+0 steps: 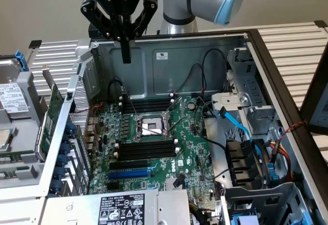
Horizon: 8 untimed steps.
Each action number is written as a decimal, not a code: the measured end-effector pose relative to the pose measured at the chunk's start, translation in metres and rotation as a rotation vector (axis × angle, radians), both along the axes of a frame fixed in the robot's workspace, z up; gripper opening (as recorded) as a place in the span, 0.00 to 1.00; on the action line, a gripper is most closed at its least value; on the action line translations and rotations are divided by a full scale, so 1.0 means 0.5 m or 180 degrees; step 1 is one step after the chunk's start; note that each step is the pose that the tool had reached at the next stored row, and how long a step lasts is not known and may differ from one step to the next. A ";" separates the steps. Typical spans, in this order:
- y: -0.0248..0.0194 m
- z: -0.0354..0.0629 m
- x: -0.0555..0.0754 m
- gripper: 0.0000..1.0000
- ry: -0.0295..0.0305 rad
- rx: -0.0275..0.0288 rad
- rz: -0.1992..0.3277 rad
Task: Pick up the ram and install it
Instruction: 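Reach for the ram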
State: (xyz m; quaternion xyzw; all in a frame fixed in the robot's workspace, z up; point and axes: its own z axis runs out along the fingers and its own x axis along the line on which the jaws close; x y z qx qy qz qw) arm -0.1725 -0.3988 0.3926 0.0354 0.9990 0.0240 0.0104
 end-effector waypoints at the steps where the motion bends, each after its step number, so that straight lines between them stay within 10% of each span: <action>1: 0.0000 0.000 -0.009 0.11 0.0000 0.0000 0.0000; 8: 0.0000 0.000 -0.070 0.11 0.0000 0.0000 0.0000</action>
